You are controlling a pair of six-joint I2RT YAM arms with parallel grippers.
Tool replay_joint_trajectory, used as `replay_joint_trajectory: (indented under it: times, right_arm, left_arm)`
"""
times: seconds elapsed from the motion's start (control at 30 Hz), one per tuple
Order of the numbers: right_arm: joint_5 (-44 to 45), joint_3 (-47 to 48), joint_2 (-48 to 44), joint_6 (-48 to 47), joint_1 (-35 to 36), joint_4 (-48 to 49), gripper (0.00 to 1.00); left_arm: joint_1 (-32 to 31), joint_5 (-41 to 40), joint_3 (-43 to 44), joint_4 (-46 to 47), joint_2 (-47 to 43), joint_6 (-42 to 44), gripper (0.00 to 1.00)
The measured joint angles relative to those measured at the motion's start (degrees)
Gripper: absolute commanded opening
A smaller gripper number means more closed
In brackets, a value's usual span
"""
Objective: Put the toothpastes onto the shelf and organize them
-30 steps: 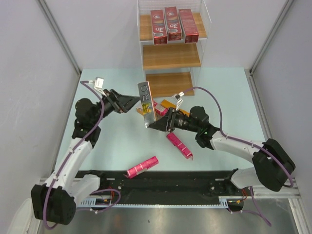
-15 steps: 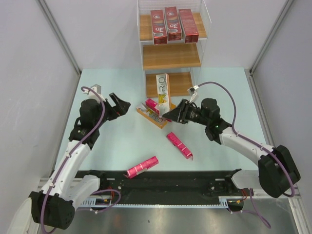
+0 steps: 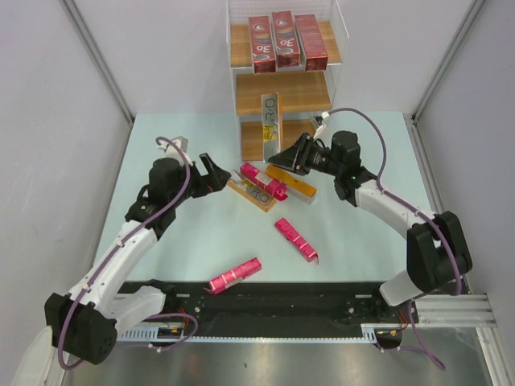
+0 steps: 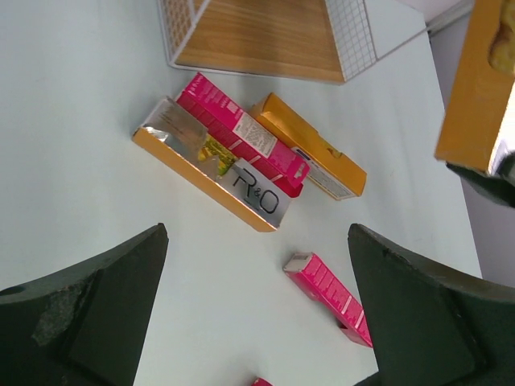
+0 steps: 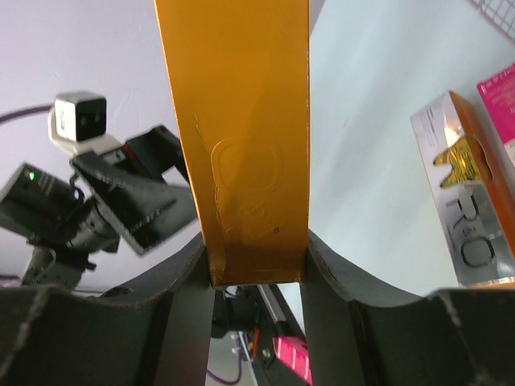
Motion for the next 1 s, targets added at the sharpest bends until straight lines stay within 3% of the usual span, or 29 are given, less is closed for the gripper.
replay_joint_trajectory:
  times: [0.4,0.53,0.7,1.0]
  right_arm:
    - [-3.34,14.10,16.24,11.63,-1.62,7.56,0.15]
    - [-3.98,19.34,19.98,14.25,-1.62,8.15,0.19]
    - [-4.15,25.57,23.91,16.70,-1.60,7.56,0.23]
    - [-2.84,33.90,29.90,20.96,-1.55,4.83,0.34]
  left_arm:
    - [-4.42,0.20,2.38,2.12,4.74,0.15,0.98]
    - [-5.20,0.63,2.38,2.97,6.32,0.15,0.94]
    - [-6.29,1.05,3.41,3.34,7.89,0.42,0.82]
    - [-7.34,3.52,7.08,4.07,9.01,0.59,0.80]
